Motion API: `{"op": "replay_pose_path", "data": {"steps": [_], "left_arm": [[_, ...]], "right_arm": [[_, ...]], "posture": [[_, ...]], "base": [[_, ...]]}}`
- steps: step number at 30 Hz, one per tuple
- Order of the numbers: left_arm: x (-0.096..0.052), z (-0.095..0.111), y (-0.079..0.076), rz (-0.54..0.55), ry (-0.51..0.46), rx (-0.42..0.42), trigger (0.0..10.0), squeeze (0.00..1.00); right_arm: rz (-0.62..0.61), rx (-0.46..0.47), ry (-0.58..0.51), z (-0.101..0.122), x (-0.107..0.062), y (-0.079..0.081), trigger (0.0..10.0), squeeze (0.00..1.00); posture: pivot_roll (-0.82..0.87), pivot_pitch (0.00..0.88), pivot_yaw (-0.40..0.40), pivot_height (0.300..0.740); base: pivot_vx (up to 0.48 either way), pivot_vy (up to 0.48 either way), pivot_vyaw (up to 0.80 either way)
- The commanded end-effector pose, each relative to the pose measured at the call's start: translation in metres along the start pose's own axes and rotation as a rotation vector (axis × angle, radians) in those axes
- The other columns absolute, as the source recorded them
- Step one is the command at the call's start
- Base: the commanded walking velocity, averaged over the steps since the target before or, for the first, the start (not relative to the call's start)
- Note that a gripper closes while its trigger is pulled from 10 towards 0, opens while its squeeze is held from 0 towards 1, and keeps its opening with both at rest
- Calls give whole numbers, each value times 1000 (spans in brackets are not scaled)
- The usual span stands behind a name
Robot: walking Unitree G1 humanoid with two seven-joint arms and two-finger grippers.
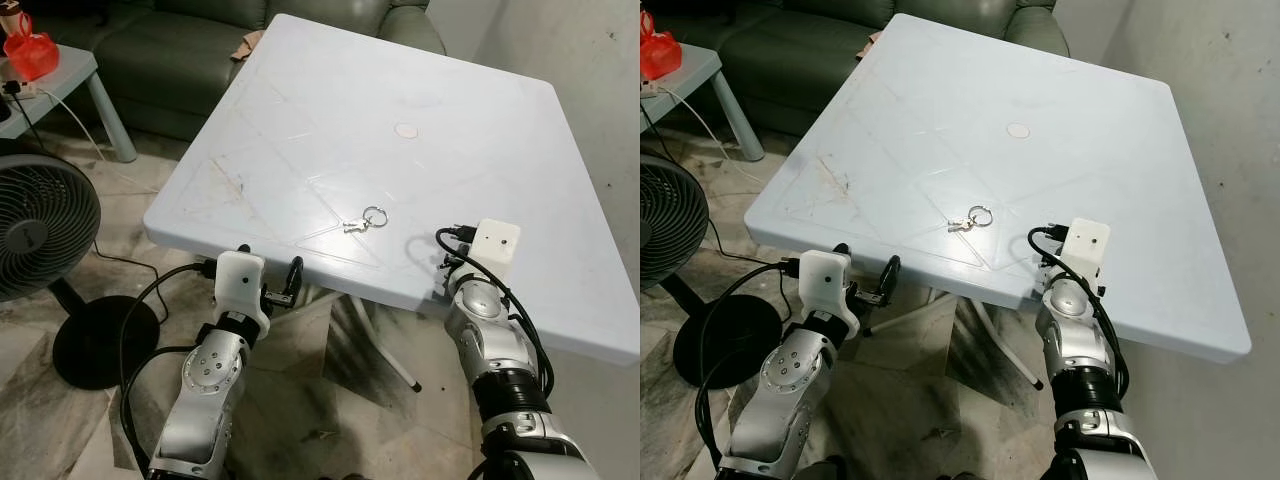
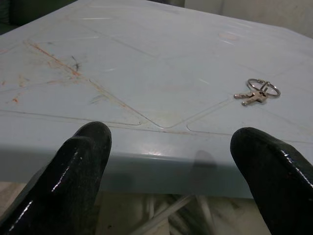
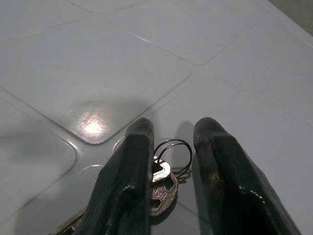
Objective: Hang keys on a hook
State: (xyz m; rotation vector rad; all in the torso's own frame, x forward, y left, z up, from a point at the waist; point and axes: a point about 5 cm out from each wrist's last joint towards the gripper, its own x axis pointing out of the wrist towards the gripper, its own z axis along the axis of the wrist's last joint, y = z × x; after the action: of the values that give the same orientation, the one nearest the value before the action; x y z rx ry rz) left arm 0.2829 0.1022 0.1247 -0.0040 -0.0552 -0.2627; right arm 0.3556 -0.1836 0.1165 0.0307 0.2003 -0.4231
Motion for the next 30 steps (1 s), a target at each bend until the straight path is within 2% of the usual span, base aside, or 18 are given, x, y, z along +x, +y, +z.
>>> {"op": "replay_pose_path", "data": {"steps": [1,17,22,27,30], "left_arm": [[0,3,-3,-9,-6,1,10000,0],[3,4,-2,-12,-9,3,10000,0],[3,4,-1,-3,-9,2,10000,0],[5,5,-2,-4,-11,1,10000,0],[5,5,-2,-5,-11,0,10000,0]], "right_arm": [[-28,7,22,-3,3,-9,0,0],[-21,58,25,0,4,-11,0,0],[23,135,0,8,3,-6,0,0],[115,218,-74,25,-2,4,0,0],[129,234,-86,27,-3,5,0,0]], "posture": [[92,219,-137,740],[82,225,-132,740],[87,224,-134,740],[85,221,-135,740],[82,217,-136,740]], "base": [[0,0,0],[0,0,0],[0,0,0],[0,0,0],[0,0,0]]}}
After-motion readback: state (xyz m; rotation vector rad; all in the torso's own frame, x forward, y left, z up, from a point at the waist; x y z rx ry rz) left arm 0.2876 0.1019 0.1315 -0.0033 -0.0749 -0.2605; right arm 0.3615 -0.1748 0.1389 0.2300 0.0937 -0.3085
